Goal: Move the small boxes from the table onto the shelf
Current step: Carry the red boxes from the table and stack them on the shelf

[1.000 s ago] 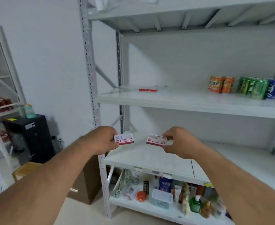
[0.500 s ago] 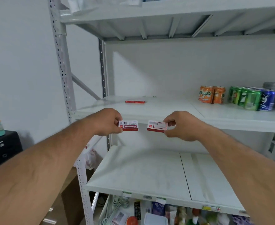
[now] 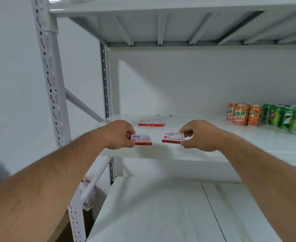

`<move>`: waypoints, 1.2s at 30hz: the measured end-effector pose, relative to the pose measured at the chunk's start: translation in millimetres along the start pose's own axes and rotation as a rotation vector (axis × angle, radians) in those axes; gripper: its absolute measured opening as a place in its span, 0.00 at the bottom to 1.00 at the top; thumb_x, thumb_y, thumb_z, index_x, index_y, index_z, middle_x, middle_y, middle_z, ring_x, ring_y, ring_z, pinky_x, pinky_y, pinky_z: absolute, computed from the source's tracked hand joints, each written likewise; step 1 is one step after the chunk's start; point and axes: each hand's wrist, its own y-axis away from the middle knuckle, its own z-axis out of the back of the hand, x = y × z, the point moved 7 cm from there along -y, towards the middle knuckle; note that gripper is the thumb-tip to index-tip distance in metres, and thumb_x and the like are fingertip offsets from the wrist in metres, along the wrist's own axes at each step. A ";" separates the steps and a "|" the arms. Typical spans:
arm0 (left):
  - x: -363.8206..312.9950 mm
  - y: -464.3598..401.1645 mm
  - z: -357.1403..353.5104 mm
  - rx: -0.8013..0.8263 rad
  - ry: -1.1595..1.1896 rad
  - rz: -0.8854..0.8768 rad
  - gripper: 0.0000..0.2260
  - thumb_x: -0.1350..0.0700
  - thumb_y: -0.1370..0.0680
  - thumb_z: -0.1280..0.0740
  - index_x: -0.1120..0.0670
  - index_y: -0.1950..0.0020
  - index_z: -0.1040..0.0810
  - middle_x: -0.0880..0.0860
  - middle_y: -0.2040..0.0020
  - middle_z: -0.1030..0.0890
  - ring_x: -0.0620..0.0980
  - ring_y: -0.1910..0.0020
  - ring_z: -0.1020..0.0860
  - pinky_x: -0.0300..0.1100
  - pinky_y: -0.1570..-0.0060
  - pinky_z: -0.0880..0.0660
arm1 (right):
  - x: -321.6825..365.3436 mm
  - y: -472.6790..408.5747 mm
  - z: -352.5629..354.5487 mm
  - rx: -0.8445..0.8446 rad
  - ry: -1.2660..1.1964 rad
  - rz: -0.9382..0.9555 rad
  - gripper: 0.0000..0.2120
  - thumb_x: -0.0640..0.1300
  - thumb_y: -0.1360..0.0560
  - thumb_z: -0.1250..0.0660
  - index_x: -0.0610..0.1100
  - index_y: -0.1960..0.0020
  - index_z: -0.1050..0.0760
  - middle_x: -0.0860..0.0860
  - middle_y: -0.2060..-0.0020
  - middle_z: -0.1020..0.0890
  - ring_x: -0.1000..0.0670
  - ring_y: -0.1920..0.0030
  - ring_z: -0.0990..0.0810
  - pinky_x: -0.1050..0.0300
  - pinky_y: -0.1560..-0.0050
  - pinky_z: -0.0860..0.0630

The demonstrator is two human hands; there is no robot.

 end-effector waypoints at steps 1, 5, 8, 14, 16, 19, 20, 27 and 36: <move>6.1 -9.9 -1.8 0.005 0.002 0.001 0.10 0.53 0.27 0.26 0.50 0.46 0.17 0.45 0.56 0.17 0.40 0.62 0.22 0.33 0.65 0.30 | -2.7 -11.2 -3.7 0.004 -0.006 -0.004 0.12 0.48 0.29 0.27 0.48 0.46 0.16 0.48 0.51 0.17 0.45 0.51 0.20 0.47 0.48 0.22; 25.8 -52.8 -8.8 0.007 0.004 -0.002 0.10 0.54 0.27 0.26 0.50 0.46 0.17 0.46 0.55 0.16 0.41 0.62 0.22 0.32 0.66 0.30 | -16.1 -57.0 -16.1 0.017 -0.024 -0.004 0.11 0.47 0.29 0.26 0.50 0.47 0.16 0.50 0.53 0.17 0.46 0.51 0.20 0.48 0.49 0.22; 38.7 -83.6 -15.6 0.017 -0.001 0.007 0.10 0.54 0.27 0.26 0.50 0.46 0.17 0.46 0.55 0.16 0.41 0.63 0.23 0.33 0.65 0.30 | -29.0 -90.7 -26.6 0.032 -0.030 0.005 0.10 0.47 0.29 0.26 0.50 0.48 0.16 0.51 0.54 0.17 0.46 0.52 0.20 0.49 0.50 0.22; 55.6 -140.5 -24.3 0.033 -0.056 0.046 0.10 0.52 0.27 0.26 0.48 0.47 0.16 0.45 0.55 0.17 0.43 0.60 0.22 0.35 0.63 0.29 | -54.7 -153.2 -48.9 0.091 -0.018 0.053 0.11 0.48 0.29 0.26 0.50 0.47 0.16 0.49 0.52 0.16 0.46 0.51 0.19 0.48 0.48 0.22; 59.3 -155.9 -27.7 0.040 -0.070 0.050 0.10 0.52 0.27 0.27 0.48 0.46 0.16 0.46 0.54 0.17 0.43 0.60 0.22 0.34 0.64 0.30 | -61.4 -168.8 -55.2 0.110 -0.014 0.056 0.11 0.48 0.29 0.26 0.50 0.47 0.16 0.49 0.51 0.16 0.46 0.50 0.19 0.49 0.48 0.22; 64.5 -178.0 -32.1 0.055 -0.069 0.044 0.10 0.52 0.27 0.27 0.48 0.46 0.16 0.47 0.54 0.16 0.43 0.61 0.22 0.34 0.64 0.29 | -69.0 -187.5 -62.5 0.126 -0.011 0.055 0.11 0.47 0.29 0.26 0.49 0.47 0.16 0.50 0.51 0.16 0.46 0.50 0.19 0.50 0.48 0.22; 66.0 -184.2 -33.1 0.061 -0.077 0.040 0.10 0.52 0.27 0.27 0.49 0.47 0.16 0.48 0.54 0.16 0.44 0.61 0.22 0.34 0.64 0.29 | -70.6 -192.7 -64.1 0.132 -0.005 0.057 0.11 0.46 0.29 0.26 0.49 0.47 0.16 0.50 0.52 0.16 0.46 0.50 0.19 0.50 0.49 0.22; 78.8 -219.6 -42.2 0.101 -0.078 0.005 0.07 0.52 0.28 0.28 0.49 0.50 0.16 0.51 0.56 0.16 0.44 0.65 0.23 0.38 0.62 0.27 | -79.2 -221.8 -72.3 0.176 0.011 0.018 0.11 0.47 0.30 0.27 0.50 0.47 0.16 0.53 0.54 0.16 0.49 0.52 0.19 0.54 0.52 0.22; 88.5 -236.1 -45.5 0.110 -0.097 -0.027 0.08 0.50 0.28 0.29 0.49 0.50 0.16 0.49 0.55 0.16 0.45 0.63 0.22 0.39 0.62 0.26 | -75.7 -242.7 -91.7 0.223 -0.019 -0.031 0.07 0.47 0.31 0.27 0.51 0.53 0.16 0.55 0.62 0.17 0.52 0.60 0.20 0.55 0.57 0.22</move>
